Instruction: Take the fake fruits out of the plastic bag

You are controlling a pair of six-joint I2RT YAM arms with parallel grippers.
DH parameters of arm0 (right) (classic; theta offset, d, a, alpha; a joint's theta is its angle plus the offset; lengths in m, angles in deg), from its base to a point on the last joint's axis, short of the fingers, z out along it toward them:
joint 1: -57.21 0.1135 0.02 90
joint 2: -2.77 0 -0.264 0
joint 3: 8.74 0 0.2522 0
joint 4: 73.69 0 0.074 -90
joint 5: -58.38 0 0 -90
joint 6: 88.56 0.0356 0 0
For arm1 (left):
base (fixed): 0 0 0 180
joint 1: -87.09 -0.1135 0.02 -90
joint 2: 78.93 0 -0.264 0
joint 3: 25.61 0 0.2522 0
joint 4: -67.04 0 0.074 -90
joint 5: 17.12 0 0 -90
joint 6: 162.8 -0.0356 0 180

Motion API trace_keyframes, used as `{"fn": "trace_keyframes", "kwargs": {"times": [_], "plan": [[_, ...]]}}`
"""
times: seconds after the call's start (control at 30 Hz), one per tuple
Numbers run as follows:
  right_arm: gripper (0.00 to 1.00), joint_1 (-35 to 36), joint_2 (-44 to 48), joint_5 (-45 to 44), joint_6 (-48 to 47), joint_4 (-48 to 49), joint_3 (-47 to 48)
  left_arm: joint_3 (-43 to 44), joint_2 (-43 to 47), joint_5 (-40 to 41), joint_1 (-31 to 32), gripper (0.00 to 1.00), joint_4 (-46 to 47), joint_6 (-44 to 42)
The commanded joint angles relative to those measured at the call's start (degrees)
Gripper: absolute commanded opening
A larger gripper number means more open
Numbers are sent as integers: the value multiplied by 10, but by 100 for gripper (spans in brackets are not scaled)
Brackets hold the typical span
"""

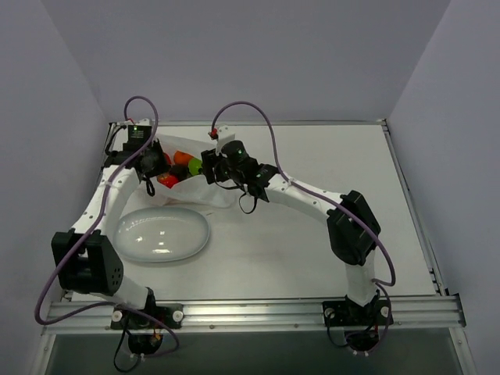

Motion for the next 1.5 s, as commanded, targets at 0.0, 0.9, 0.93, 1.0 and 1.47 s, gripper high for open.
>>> {"fn": "trace_keyframes", "kwargs": {"times": [0.0,0.9,0.93,1.0,1.47], "plan": [[52,8,30,2,-12,-11,33,70,-63,21,-13,11,34,-11],[13,-66,-354,103,18,3,482,203,-255,-20,-97,10,112,-83],[13,-69,-367,77,24,8,493,196,-254,-16,-96,12,113,-89],[12,-71,-393,63,30,2,532,169,-248,-8,-97,16,121,-100],[39,-63,-156,61,4,61,236,63,-136,-7,-28,59,70,-104]]}}
